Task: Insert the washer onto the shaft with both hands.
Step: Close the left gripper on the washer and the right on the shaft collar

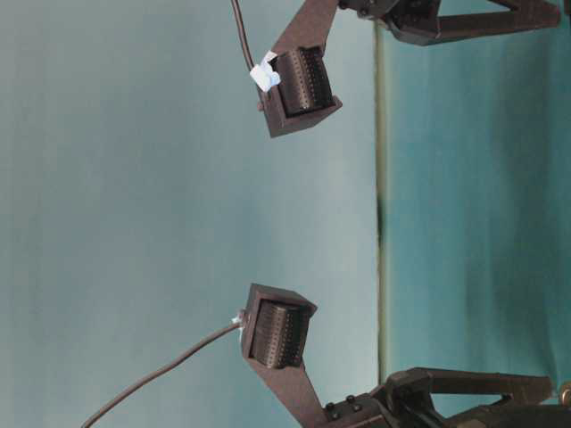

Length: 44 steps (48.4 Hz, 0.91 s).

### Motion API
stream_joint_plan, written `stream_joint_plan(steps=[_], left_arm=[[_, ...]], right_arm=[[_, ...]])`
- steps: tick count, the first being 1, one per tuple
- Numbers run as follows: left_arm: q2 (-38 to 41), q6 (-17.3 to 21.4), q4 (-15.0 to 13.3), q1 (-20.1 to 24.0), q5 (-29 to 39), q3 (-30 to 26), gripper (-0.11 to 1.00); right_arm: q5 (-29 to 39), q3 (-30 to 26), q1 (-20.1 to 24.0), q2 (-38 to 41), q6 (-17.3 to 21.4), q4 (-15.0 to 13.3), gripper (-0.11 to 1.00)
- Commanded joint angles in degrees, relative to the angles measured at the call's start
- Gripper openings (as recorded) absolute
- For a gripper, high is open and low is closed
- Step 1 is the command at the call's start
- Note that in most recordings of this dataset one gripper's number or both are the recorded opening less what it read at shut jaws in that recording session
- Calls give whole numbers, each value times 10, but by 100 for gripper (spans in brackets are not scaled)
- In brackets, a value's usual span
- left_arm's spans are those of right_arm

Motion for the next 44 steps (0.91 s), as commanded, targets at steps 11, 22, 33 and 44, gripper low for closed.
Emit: stream_joint_plan(steps=[11,22,33,44], left_arm=[[-4,1,1,-4,-4,-5,86],[-6,3,1,-4,-4,-4,60],[-7,4,1,-4,-4,-3,35],[-8,4,1,-4,-4,-3,35]], right_arm=[[1,-2,2,-3,-1,-1,59],[2,-5,2,-1,-1,-1,26],[11,-3,-1,0,0,-1,1],[13,-3,-8,-1,-3,-1,0]])
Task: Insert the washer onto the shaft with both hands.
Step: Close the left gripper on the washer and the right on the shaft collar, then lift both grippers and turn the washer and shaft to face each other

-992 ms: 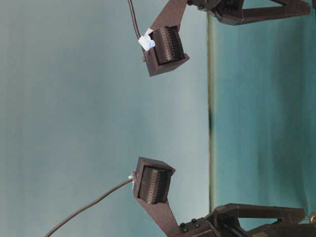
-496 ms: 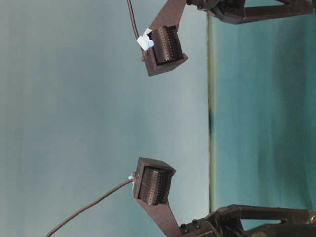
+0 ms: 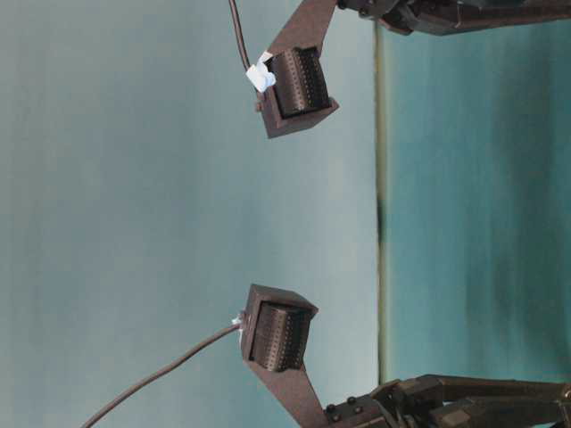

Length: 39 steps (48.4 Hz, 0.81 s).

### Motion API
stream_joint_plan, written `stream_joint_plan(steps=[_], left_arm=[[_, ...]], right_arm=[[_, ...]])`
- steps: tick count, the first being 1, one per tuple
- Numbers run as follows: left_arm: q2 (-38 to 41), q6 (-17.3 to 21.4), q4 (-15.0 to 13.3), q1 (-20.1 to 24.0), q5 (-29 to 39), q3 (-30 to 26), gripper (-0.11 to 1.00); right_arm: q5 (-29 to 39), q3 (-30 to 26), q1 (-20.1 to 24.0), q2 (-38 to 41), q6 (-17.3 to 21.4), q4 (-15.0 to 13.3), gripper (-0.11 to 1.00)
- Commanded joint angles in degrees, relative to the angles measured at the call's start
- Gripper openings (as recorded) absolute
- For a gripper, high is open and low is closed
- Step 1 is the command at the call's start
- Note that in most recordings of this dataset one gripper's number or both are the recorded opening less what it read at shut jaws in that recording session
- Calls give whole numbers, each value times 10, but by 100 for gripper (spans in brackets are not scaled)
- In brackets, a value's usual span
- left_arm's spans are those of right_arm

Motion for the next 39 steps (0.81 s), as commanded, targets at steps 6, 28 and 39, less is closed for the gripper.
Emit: stream_joint_plan(steps=[6,28,39], left_arm=[[-7,1,2,-1,-3,-4,35],[-8,1,2,-1,0,-4,35],[-8,0,2,-1,-3,-4,35]], right_arm=[[4,1,-10,-1,-3,-3,0],[3,1,-10,-1,-3,-2,0],[-8,2,-10,-3,-3,-2,0]])
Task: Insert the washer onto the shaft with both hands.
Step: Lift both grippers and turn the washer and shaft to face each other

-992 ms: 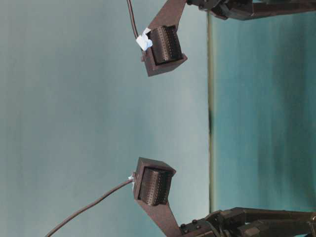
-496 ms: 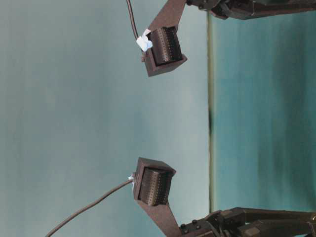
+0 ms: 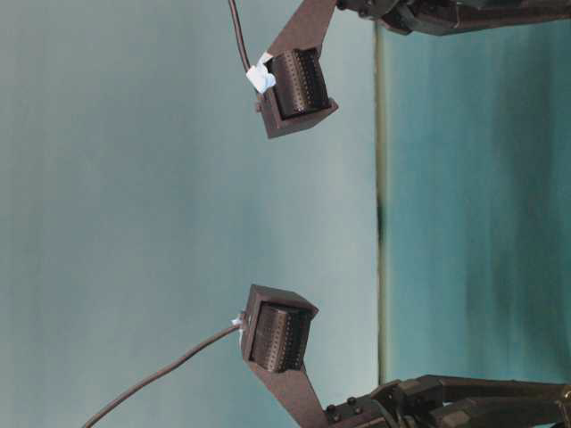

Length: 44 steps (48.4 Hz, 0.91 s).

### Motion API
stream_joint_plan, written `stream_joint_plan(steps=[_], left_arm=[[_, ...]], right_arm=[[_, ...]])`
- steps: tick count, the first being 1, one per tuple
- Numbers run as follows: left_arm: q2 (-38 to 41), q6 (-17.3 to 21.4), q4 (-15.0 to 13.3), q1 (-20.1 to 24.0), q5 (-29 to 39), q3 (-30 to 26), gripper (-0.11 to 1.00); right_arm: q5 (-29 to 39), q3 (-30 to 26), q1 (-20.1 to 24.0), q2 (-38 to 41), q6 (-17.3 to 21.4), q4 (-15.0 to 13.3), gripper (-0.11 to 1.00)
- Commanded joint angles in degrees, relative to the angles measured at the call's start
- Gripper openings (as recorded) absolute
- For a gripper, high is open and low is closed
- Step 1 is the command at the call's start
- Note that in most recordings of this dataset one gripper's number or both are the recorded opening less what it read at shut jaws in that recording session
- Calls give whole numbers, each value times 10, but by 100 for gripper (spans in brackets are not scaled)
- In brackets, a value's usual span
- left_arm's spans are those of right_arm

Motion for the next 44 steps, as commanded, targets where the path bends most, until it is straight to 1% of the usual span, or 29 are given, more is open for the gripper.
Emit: stream_joint_plan(steps=[1,20,25,36,44], left_arm=[[-9,0,1,-1,-4,-4,35],[-57,1,1,4,-55,4,35],[-72,1,1,4,-106,18,35],[-106,-5,1,4,-239,62,35],[-115,-8,1,4,-301,79,35]], right_arm=[[-11,4,-9,-3,-3,-2,0],[-79,33,-9,-47,0,0,0],[-110,40,-7,-65,0,0,0],[-216,79,-1,-98,4,1,0],[-281,113,4,-117,7,7,0]])
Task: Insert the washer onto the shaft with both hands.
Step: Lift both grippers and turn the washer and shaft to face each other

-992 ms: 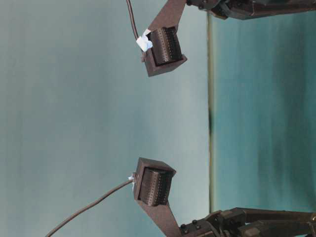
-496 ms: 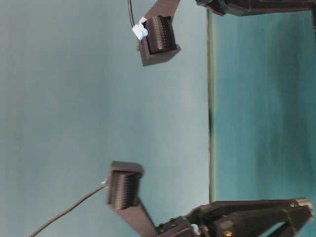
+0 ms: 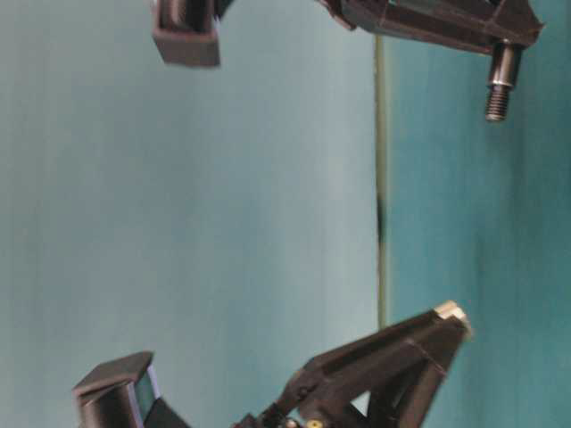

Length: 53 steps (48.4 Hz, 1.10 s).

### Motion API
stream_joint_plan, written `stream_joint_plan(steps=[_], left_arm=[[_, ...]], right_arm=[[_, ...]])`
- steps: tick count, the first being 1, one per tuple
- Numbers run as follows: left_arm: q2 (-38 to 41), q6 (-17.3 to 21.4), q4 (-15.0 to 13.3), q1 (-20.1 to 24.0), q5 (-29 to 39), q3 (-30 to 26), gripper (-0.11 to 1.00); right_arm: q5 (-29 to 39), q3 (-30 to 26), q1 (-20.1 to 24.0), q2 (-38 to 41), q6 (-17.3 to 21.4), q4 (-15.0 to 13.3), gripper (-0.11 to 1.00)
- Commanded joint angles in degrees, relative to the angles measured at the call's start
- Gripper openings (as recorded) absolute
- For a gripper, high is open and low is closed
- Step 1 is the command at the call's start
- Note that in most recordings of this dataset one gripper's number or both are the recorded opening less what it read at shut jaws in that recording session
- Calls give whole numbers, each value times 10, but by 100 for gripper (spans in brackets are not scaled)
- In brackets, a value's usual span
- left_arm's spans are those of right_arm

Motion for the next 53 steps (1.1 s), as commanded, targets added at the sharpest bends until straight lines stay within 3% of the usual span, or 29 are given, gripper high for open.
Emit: stream_joint_plan(steps=[1,53], left_arm=[[-12,-3,2,-1,-38,1,35],[33,-7,2,-17,-119,-21,35]], right_arm=[[-36,11,5,-21,5,7,0],[-141,38,18,4,11,11,0]])
